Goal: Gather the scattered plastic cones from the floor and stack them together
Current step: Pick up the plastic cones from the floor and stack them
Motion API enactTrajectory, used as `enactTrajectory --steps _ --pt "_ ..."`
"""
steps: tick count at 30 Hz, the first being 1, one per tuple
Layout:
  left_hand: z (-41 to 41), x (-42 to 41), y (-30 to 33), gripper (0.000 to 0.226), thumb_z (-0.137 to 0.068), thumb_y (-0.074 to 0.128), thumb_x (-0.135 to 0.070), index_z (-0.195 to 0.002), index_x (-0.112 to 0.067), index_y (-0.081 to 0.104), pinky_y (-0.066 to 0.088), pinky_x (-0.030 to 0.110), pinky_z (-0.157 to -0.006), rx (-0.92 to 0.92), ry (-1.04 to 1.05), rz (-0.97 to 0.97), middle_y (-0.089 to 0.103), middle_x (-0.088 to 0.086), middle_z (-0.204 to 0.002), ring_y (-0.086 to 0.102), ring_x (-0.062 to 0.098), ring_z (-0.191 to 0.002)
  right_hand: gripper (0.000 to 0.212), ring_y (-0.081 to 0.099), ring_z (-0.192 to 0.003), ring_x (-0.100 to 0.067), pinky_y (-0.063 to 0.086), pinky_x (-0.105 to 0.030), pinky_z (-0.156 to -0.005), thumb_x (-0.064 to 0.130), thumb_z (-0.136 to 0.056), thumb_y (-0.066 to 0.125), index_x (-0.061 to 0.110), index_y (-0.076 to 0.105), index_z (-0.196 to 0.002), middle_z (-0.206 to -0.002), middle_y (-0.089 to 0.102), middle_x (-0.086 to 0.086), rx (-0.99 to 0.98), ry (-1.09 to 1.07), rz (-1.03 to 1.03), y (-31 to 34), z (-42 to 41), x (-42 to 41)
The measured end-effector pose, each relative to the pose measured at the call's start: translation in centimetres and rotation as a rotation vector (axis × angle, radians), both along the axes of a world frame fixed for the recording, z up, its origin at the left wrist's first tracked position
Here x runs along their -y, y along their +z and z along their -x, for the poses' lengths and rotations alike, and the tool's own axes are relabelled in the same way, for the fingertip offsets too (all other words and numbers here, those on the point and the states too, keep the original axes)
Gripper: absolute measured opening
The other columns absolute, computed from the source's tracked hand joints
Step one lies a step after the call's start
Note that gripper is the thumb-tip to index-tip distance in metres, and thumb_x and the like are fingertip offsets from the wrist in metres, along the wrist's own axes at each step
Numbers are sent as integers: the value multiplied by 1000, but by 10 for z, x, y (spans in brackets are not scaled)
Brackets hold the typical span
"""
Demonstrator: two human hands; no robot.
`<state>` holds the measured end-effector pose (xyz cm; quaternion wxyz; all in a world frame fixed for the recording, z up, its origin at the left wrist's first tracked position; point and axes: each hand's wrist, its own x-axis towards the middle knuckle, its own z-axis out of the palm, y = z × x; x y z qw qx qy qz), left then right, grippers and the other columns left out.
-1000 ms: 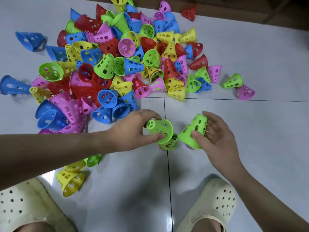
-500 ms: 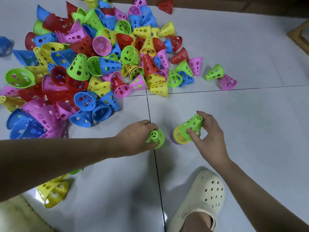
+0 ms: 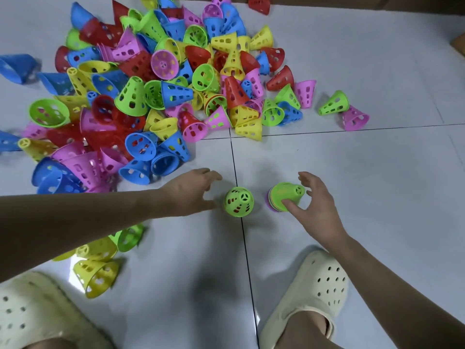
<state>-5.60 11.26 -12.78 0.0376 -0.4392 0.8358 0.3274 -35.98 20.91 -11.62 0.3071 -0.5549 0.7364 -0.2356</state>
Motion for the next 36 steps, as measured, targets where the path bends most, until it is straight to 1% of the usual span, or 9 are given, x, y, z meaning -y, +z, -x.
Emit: enactTrajectory --steps 5,9,12,15,18,24,27,31,36 --pt "-18 1 0 69 -85 74 -45 -143 -23 45 43 23 -76 14 4 -16 52 -6 -110 49 9 -89 83 48 -127 -13 44 -43 -107 28 -74 87 23 42 -143 -137 48 5 -3 -69 -92 -5 -2 -2" --pt "-51 4 1 60 -87 71 -41 -139 -21 49 51 34 -89 80 50 103 55 0 -122 55 17 -107 75 44 -127 -8 33 -19 -100 27 -77 84 20 45 -141 -136 46 7 -75 47 26 11 -16 5" --pt "-89 13 0 59 -81 77 -36 -132 -14 55 48 44 -90 149 73 312 56 8 -118 54 31 -106 70 40 -120 2 27 -4 -96 29 -79 82 22 47 -139 -130 42 15 -126 160 84 24 -32 23" --pt "-120 24 3 70 -75 81 -33 -134 -8 52 44 49 -90 274 113 432 51 16 -125 48 36 -109 66 41 -115 2 33 -15 -101 29 -81 80 19 48 -138 -131 45 11 -112 233 134 32 -48 44" --pt "-139 34 8 79 -76 82 -33 -140 -5 44 44 53 -97 272 208 463 46 19 -132 47 40 -114 64 45 -119 -1 39 -26 -104 33 -83 77 21 47 -138 -134 48 9 -78 313 130 33 -68 67" --pt "-138 51 11 75 -91 53 -62 -147 -13 37 43 47 -101 178 332 391 47 16 -132 48 33 -119 60 51 -119 -9 46 -36 -102 38 -86 73 21 47 -137 -132 49 4 -74 526 32 14 -109 110" --pt "-131 60 6 83 -84 41 -78 -143 -19 42 44 45 -97 244 340 373 50 12 -120 48 30 -111 59 52 -114 -12 46 -36 -100 37 -88 72 18 46 -139 -132 50 0 -87 577 -83 3 -127 129" --pt "-123 64 -5 88 -80 38 -87 -142 -25 44 42 46 -96 392 354 362 56 10 -121 50 32 -114 63 54 -110 -16 44 -29 -93 39 -90 70 15 43 -142 -133 51 -4 -111 600 -228 -11 -150 149" --pt "-125 59 -5 55 -84 55 -70 -119 -28 58 40 41 -87 416 354 393 67 8 -103 55 32 -101 71 55 -125 -25 40 -26 -92 37 -90 70 9 39 -148 -142 51 -11 -42 491 -370 -30 -181 164"
